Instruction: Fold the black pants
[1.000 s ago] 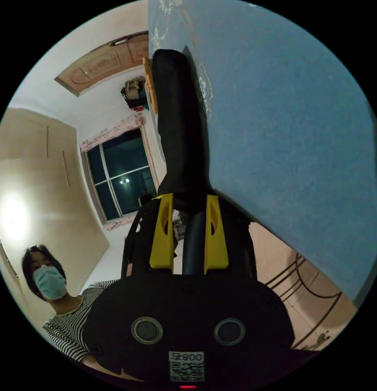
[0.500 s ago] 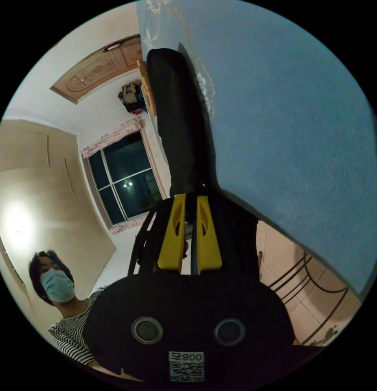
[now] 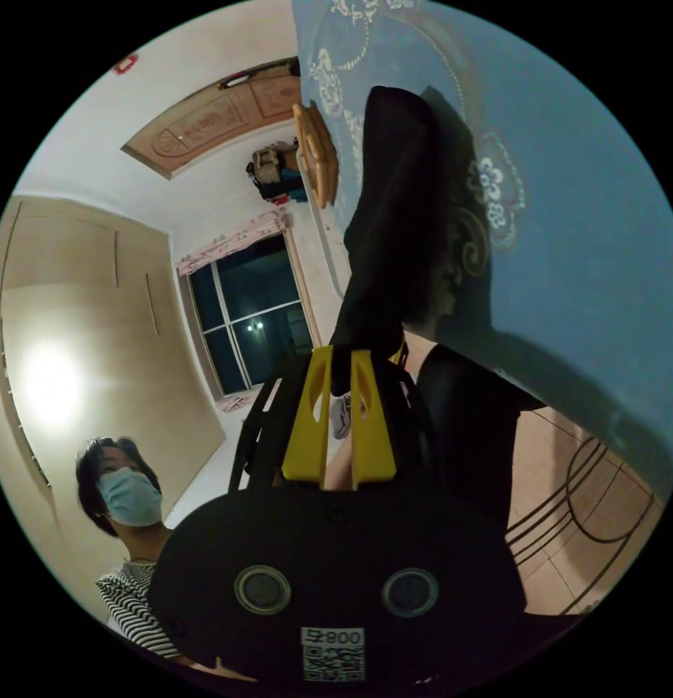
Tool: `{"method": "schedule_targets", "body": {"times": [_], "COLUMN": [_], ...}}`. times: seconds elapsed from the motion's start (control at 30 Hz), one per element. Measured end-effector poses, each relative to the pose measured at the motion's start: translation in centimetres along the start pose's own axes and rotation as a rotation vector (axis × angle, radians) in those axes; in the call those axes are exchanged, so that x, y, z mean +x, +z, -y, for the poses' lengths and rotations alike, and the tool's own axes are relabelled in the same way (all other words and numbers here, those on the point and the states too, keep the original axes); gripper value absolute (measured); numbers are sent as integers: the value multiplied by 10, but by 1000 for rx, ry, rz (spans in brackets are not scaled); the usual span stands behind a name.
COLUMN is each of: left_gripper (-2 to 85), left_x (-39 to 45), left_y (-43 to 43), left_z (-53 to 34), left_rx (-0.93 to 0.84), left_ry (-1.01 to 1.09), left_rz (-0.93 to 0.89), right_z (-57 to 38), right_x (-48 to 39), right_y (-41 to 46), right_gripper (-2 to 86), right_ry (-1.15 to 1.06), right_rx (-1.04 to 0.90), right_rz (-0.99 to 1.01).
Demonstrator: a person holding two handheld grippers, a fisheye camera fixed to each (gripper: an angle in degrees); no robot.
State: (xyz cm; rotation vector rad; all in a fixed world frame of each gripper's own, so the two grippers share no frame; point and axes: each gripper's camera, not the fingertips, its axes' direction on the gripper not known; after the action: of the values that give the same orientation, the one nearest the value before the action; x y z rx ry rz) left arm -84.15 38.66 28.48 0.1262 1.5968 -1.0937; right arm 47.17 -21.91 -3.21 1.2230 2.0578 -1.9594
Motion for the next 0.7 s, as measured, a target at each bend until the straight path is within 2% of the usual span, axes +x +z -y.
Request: {"method": "schedule_targets", "body": {"times": [0.2,0.3,0.43,0.7], "left_gripper": [153,144,101,72], "left_x": [23,40,56,115], "left_y": [26,50,83,141], "left_z": [-10,-11,-22,-87], "left_rx": [17,-22,-55,-55], "left_ry": [28,53,34,159], "left_rz": [-49,52,99,118], "right_z": [-25,-44,-68,-147], "right_x": [-27,-33,-38,-49], "right_y": [-24,-40,-62,-136], "right_gripper": [24,23,20,18], "right_ry": [-56,-62,-67,-115], "right_rx": [-17,-13,-7,12], "right_rz": [2,12,7,-15]}}
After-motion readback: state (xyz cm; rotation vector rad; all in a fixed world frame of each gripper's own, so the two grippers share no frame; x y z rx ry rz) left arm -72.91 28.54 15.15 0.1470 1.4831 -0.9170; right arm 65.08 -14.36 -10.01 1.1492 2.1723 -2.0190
